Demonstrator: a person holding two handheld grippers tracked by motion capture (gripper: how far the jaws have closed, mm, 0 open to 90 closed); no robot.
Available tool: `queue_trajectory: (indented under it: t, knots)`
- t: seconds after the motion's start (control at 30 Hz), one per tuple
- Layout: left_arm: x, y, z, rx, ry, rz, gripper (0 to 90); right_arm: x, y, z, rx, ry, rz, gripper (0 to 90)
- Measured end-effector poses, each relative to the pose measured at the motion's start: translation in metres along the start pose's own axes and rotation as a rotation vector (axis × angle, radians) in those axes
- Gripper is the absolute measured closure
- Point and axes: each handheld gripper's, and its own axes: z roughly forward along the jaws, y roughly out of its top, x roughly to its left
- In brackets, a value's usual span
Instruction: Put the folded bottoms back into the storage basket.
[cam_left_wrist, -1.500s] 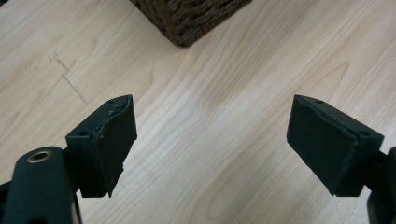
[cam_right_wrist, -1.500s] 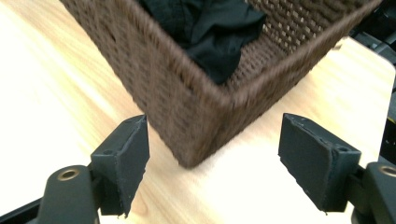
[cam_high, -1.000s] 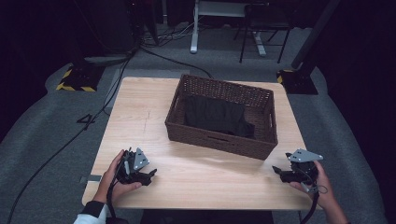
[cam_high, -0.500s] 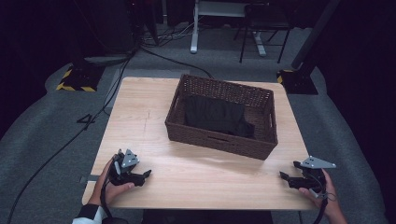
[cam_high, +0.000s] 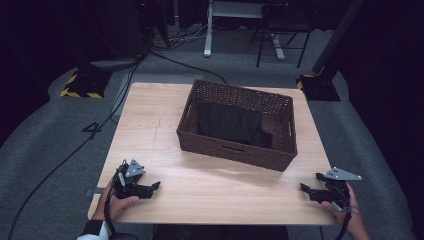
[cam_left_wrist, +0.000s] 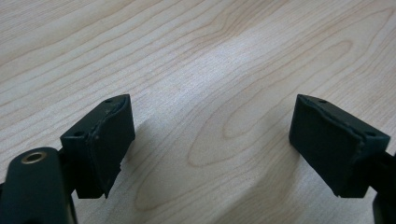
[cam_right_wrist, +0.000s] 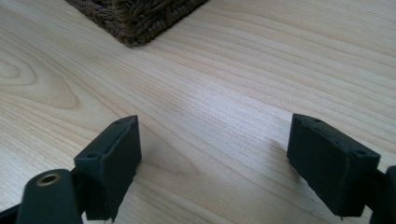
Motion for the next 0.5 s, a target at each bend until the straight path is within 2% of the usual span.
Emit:
queue_trajectory:
  t: [0.5]
  knots:
    - [0.0000, 0.0009, 0.0007, 0.001, 0.007, 0.000, 14.4, 0.0000, 0.0000, 0.0000, 0.000, 0.000, 0.000, 18.0]
